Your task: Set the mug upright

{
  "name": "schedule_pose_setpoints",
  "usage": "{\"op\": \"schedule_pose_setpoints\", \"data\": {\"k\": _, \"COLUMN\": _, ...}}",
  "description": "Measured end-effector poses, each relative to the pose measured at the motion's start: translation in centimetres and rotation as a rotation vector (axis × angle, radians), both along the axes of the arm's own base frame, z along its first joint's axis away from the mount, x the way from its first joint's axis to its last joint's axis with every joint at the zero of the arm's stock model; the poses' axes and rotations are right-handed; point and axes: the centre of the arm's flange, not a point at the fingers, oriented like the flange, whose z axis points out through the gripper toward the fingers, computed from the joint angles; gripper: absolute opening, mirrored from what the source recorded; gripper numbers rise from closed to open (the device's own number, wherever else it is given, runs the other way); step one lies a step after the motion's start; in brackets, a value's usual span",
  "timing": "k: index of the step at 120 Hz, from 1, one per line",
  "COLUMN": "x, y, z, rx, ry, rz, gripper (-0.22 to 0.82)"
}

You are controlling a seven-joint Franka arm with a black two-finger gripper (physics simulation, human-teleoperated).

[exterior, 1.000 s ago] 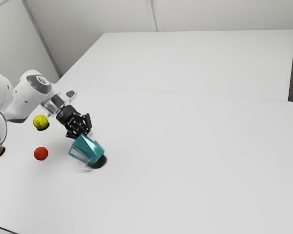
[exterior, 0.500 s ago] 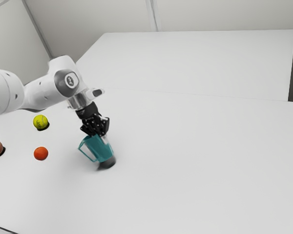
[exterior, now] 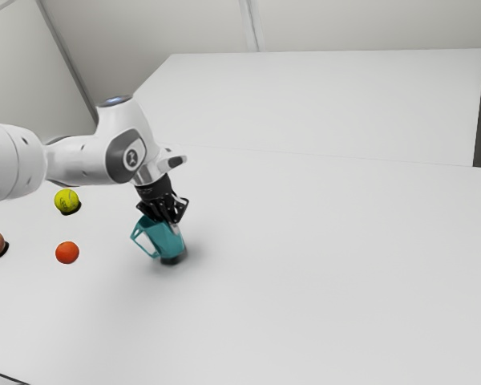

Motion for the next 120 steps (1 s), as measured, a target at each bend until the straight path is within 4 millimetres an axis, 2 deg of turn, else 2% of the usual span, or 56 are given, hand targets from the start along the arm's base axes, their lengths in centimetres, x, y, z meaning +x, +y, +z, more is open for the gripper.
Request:
{"op": "schedule_pose_setpoints", "data": {"k": 26, "x": 0.5, "y": -1.3, "z": -0.3, "rx": 0.051, "ry": -0.029, "rz": -0.009, "gripper": -0.18}}
{"op": "schedule_pose_setpoints", "data": {"k": 49, "x": 0.8, "y": -1.2, "z": -1.6, "rx": 0.069, "ry": -0.017, "rz": 0.018, "gripper": -0.18}}
{"op": "schedule_pose_setpoints", "data": {"k": 63, "x": 0.9, "y": -1.2, "z": -1.7, "rx": 0.073, "ry": -0.018, "rz": 0.031, "gripper": -0.18}}
{"op": "schedule_pose_setpoints", "data": {"k": 82, "x": 1.2, "y": -1.3, "z": -1.3, "rx": 0.076, "ry": -0.029, "rz": 0.038, "gripper": 0.17}}
{"op": "schedule_pose_setpoints", "data": {"k": 91, "x": 1.5, "y": -1.3, "z": -0.8, "rx": 0.085, "ry": -0.038, "rz": 0.034, "gripper": 0.3}}
{"op": "schedule_pose_setpoints", "data": {"k": 103, "x": 2.1, "y": -1.3, "z": 0.5, "rx": 0.095, "ry": -0.061, "rz": 0.028, "gripper": 0.41}}
{"op": "schedule_pose_setpoints", "data": {"k": 120, "x": 2.1, "y": -1.1, "z": 2.7, "rx": 0.097, "ry": -0.087, "rz": 0.029, "gripper": 0.51}}
